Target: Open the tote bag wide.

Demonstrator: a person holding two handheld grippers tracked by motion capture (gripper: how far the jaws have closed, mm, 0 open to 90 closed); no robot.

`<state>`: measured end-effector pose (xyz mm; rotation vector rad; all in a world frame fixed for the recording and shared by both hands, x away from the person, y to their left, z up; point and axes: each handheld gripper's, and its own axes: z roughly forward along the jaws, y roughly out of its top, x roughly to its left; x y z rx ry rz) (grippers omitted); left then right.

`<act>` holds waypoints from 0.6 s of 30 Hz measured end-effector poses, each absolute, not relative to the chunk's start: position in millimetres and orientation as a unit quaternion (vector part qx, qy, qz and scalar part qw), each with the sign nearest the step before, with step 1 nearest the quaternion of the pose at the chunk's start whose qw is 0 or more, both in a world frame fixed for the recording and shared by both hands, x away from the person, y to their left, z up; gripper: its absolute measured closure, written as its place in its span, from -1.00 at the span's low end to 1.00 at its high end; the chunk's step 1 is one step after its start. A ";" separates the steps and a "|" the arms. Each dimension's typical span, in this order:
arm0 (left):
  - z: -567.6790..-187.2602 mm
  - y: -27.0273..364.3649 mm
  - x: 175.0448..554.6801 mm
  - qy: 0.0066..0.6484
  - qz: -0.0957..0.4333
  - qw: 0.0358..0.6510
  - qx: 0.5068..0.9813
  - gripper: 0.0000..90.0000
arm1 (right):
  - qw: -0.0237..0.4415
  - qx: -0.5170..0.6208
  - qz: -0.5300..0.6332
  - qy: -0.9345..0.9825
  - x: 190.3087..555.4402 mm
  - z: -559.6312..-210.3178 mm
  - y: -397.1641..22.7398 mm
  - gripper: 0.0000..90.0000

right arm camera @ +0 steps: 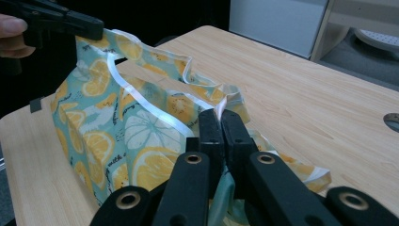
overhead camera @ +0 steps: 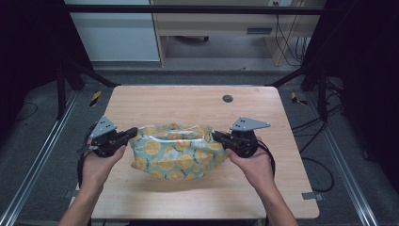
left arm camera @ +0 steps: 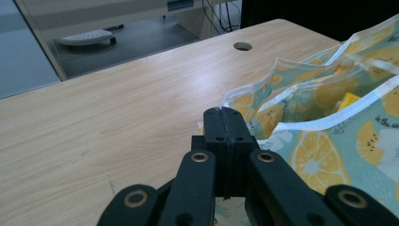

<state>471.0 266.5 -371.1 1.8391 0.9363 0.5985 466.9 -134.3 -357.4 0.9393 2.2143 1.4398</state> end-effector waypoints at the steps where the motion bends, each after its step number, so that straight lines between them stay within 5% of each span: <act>1: -370.2 266.7 469.1 0.382 0.245 0.478 0.752 1.00 | 0.172 0.330 0.507 0.778 465.9 -357.0 -134.4 0.97; 18: -372.7 274.1 437.7 0.368 0.235 0.504 0.745 1.00 | 0.189 0.312 0.511 0.778 450.2 -357.4 -138.9 0.97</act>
